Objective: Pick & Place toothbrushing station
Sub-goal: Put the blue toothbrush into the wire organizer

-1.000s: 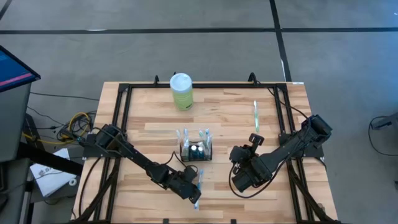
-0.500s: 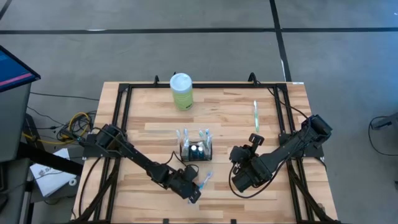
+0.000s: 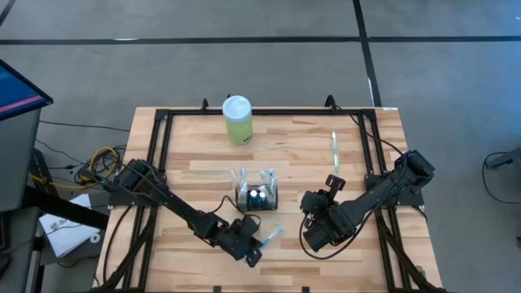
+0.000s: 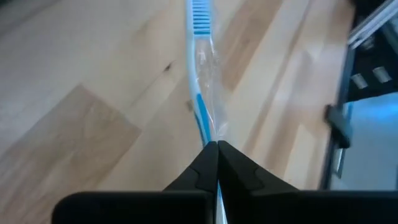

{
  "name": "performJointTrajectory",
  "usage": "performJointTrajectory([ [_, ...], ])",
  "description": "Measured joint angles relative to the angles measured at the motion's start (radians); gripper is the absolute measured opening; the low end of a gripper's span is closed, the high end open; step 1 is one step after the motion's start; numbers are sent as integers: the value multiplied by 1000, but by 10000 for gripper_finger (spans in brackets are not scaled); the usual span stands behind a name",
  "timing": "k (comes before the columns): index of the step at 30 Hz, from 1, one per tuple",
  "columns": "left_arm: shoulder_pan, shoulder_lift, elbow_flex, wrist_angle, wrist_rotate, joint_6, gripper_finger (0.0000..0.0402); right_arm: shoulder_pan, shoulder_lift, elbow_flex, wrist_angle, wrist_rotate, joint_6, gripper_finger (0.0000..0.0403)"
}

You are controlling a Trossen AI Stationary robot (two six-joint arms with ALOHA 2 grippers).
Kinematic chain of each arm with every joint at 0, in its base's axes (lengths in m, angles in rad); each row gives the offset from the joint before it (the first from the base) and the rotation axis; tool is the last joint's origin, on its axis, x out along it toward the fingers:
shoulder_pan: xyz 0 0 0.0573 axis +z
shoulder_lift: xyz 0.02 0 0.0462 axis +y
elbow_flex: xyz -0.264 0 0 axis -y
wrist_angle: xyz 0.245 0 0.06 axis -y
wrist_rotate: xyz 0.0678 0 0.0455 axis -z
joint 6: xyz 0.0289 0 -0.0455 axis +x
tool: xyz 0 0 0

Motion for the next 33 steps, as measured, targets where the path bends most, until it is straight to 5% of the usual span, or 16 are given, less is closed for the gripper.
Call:
performJointTrajectory([
  [10, -47, -128, 0, -6, -144, 101, 0, 2, 0, 0, 32, 12, 17, 0],
  [23, -109, -269, 1, -11, -413, 349, 0, 172, -94, 0, 224, 374, 115, 0],
  [33, -108, -355, 1, -8, -470, 519, 0, 245, -89, -1, 338, 431, 104, 0],
])
